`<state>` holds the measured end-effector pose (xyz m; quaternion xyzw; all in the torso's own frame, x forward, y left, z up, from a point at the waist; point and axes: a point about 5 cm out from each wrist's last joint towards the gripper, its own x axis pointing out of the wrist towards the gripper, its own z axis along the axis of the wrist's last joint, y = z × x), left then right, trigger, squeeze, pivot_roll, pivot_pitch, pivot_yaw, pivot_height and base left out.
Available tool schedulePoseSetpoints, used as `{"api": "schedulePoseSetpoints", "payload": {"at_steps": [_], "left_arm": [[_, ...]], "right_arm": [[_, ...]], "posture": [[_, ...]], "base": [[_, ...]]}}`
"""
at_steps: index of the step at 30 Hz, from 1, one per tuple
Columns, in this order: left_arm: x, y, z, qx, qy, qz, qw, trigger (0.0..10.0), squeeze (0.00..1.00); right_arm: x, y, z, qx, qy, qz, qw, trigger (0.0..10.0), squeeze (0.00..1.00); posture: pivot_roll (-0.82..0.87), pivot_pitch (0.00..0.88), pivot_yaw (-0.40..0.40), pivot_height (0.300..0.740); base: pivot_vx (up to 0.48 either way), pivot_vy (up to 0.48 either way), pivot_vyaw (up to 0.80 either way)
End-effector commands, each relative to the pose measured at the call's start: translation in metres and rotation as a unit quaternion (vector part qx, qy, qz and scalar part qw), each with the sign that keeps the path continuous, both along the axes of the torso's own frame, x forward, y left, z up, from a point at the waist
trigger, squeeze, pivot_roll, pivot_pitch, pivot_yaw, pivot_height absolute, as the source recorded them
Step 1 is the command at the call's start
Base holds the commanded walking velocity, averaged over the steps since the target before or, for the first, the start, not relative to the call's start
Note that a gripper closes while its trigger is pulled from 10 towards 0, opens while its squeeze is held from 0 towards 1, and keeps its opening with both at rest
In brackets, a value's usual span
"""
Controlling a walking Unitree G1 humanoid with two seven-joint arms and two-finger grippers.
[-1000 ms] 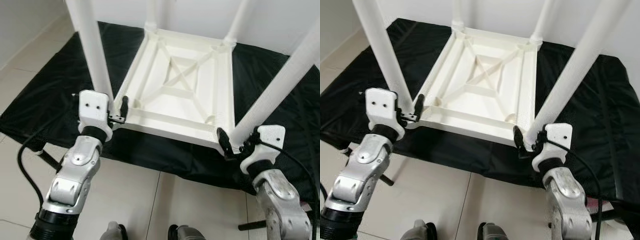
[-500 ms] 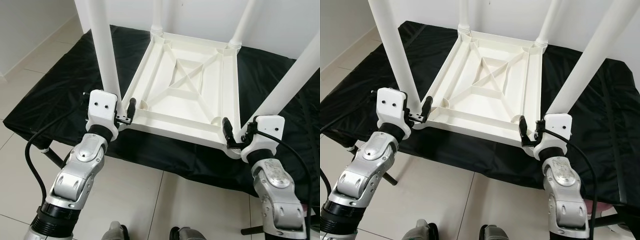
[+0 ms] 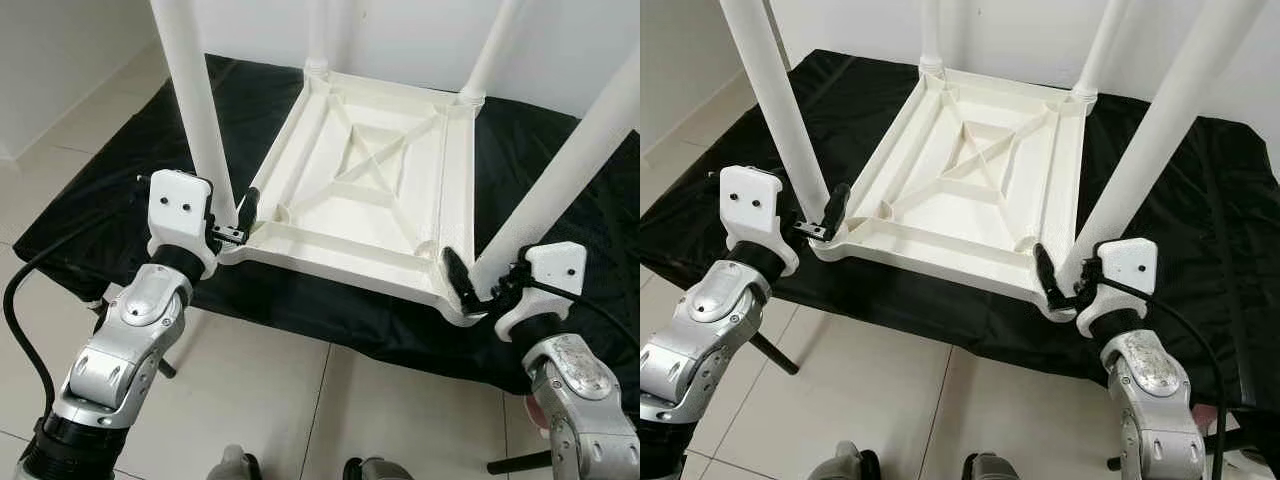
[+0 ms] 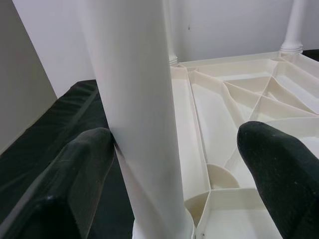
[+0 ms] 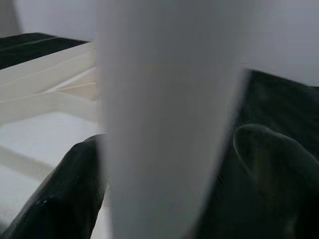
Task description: Building children table
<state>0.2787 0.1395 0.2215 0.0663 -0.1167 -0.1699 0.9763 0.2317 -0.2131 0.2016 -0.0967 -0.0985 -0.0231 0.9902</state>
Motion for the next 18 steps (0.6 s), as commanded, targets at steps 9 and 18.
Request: {"api": "schedulePoseSetpoints", "payload": {"at_steps": [9,18], "left_arm": [[-0.024,-0.008,-0.015,0.037,0.05,-0.139,0.988,10.0,0.0],[-0.027,0.001,-0.047,0.035,0.103,-0.037,0.993,10.0,0.0]], "right_arm": [[-0.023,-0.006,-0.029,0.021,0.042,-0.076,0.996,10.0,0.0],[-0.058,0.021,-0.042,0.001,0.073,0.028,0.997,10.0,0.0]], "posture": [[-0.08,0.096,0.015,0.74],[-0.1,0.106,0.023,0.74]], "base": [[0.0,0.0,0.0],[0.0,0.0,0.0]]}}
